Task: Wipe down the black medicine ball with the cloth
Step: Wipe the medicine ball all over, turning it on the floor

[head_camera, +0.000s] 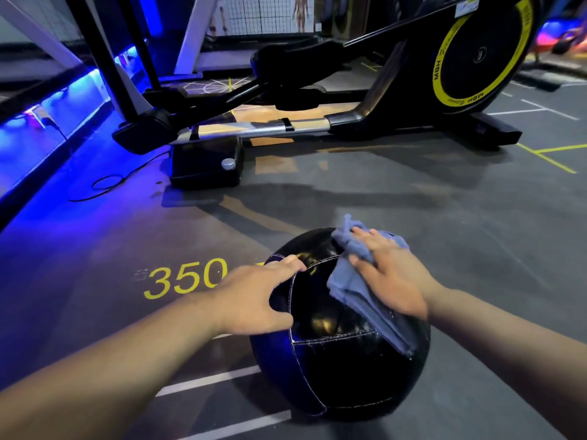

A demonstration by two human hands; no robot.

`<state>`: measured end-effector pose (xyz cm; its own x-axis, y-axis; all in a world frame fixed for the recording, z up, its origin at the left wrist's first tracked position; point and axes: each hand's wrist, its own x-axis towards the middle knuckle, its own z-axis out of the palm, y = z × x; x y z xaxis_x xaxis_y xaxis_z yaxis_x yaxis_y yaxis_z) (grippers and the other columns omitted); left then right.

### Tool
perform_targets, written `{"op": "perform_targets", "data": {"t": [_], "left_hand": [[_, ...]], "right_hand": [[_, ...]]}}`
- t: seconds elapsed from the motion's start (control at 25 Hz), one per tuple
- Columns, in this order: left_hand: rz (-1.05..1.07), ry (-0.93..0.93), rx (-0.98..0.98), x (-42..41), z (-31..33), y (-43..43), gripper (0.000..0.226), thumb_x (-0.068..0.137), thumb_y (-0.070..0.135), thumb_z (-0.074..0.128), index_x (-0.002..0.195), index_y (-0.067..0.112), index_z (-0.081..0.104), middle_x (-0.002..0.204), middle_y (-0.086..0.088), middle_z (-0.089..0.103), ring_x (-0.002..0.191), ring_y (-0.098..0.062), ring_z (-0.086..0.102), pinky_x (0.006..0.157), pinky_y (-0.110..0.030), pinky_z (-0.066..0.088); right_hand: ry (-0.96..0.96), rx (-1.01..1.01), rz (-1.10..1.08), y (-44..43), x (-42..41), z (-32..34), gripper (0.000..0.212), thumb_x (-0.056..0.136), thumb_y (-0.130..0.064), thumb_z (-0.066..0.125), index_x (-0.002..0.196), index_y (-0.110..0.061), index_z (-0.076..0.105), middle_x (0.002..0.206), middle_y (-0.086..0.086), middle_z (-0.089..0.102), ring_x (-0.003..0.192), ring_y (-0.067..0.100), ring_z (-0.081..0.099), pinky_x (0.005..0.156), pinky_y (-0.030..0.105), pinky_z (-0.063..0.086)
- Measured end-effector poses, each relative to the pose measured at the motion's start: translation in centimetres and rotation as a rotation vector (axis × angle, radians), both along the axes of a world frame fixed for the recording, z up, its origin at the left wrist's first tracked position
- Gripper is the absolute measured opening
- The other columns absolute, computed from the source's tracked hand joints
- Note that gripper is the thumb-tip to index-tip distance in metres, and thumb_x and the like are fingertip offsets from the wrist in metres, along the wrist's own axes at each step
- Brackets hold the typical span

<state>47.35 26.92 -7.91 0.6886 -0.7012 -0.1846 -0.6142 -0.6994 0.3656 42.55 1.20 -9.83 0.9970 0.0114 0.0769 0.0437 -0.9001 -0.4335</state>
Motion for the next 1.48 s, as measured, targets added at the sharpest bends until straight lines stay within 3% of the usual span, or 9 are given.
{"op": "perform_targets", "data": {"t": [0.16, 0.4, 0.52, 0.72, 0.96, 1.12, 1.2, 1.32, 1.48], "left_hand": [[-0.067, -0.079, 0.034, -0.3, -0.6, -0.2, 0.104, 0.074, 0.053, 0.071, 0.155, 0.029, 0.011, 0.163, 0.013, 0.01, 0.148, -0.005, 0.015, 0.114, -0.021, 0.021], [-0.092, -0.082, 0.047, 0.3, -0.4, -0.1, 0.097, 0.074, 0.054, 0.068, 0.152, 0.041, 0.013, 0.162, 0.019, 0.01, 0.147, -0.004, 0.021, 0.11, -0.028, 0.03], [-0.115, -0.11, 0.053, 0.0, -0.6, -0.6, 0.095, 0.076, 0.049, 0.068, 0.153, 0.039, 0.011, 0.163, 0.017, 0.01, 0.147, -0.005, 0.019, 0.113, -0.029, 0.031], [-0.08, -0.145, 0.064, 0.3, -0.6, -0.2, 0.076, 0.074, 0.04, 0.064, 0.141, 0.032, 0.031, 0.139, 0.015, 0.048, 0.125, -0.018, 0.052, 0.089, -0.036, 0.05], [-0.084, -0.101, 0.086, 0.9, 0.4, -0.7, 0.078, 0.082, 0.036, 0.057, 0.151, 0.039, 0.021, 0.162, 0.015, 0.016, 0.145, -0.008, 0.027, 0.107, -0.026, 0.032], [-0.064, -0.07, 0.083, 0.7, 0.3, -1.1, 0.08, 0.084, 0.034, 0.059, 0.151, 0.04, 0.018, 0.163, 0.015, 0.012, 0.147, -0.006, 0.022, 0.108, -0.024, 0.029], [-0.046, -0.059, 0.069, 0.5, 0.1, -1.3, 0.08, 0.082, 0.035, 0.061, 0.15, 0.041, 0.019, 0.163, 0.015, 0.012, 0.146, -0.006, 0.023, 0.106, -0.025, 0.029], [0.007, -0.026, 0.059, 0.8, -0.2, -0.9, 0.081, 0.08, 0.036, 0.064, 0.149, 0.041, 0.021, 0.162, 0.017, 0.014, 0.145, -0.007, 0.028, 0.108, -0.026, 0.033], [0.064, 0.004, 0.086, 1.0, -0.6, -0.3, 0.093, 0.061, 0.052, 0.049, 0.148, 0.046, 0.018, 0.159, 0.02, 0.023, 0.138, -0.016, 0.041, 0.105, -0.036, 0.042]], "right_hand": [[-0.047, -0.355, 0.303, 3.4, 0.2, 0.8, 0.067, 0.089, -0.06, 0.017, 0.147, -0.031, 0.034, 0.157, -0.013, 0.028, 0.147, 0.015, 0.017, 0.119, 0.042, 0.009], [0.072, 0.032, 0.0, -0.5, 3.3, 1.5, 0.04, 0.097, -0.042, 0.042, 0.134, -0.028, 0.05, 0.138, -0.007, 0.056, 0.129, 0.017, 0.048, 0.109, 0.029, 0.031], [-0.062, -0.144, 0.085, 0.4, 0.5, 0.8, 0.048, 0.095, -0.04, 0.037, 0.137, -0.02, 0.049, 0.145, 0.001, 0.049, 0.137, 0.023, 0.04, 0.115, 0.034, 0.025], [-0.234, -0.518, 0.449, 3.3, -4.3, -1.5, 0.057, 0.087, -0.042, 0.042, 0.138, -0.019, 0.051, 0.149, -0.002, 0.044, 0.143, 0.026, 0.031, 0.113, 0.049, 0.02], [-0.28, 0.034, -0.031, -2.2, -5.6, -3.2, 0.045, 0.094, -0.035, 0.043, 0.136, -0.021, 0.051, 0.142, -0.006, 0.052, 0.135, 0.013, 0.044, 0.107, 0.037, 0.037], [-0.02, 0.457, -0.551, -4.1, -6.6, -3.7, 0.015, 0.098, -0.032, 0.047, 0.108, -0.03, 0.059, 0.096, -0.001, 0.067, 0.104, 0.026, 0.064, 0.077, 0.027, 0.039], [-0.05, 0.476, -0.557, -3.2, -6.7, -3.5, 0.017, 0.097, -0.032, 0.049, 0.11, -0.028, 0.06, 0.107, -0.001, 0.069, 0.11, 0.024, 0.062, 0.083, 0.027, 0.042], [-0.207, 0.081, -0.17, 0.0, -6.6, -3.2, 0.045, 0.095, -0.033, 0.044, 0.136, -0.019, 0.052, 0.142, 0.002, 0.053, 0.135, 0.024, 0.044, 0.113, 0.04, 0.032], [-0.246, -0.508, 0.354, 3.3, -3.6, -2.2, 0.055, 0.087, -0.038, 0.046, 0.139, -0.021, 0.049, 0.148, -0.001, 0.046, 0.14, 0.031, 0.036, 0.113, 0.053, 0.026]]}}
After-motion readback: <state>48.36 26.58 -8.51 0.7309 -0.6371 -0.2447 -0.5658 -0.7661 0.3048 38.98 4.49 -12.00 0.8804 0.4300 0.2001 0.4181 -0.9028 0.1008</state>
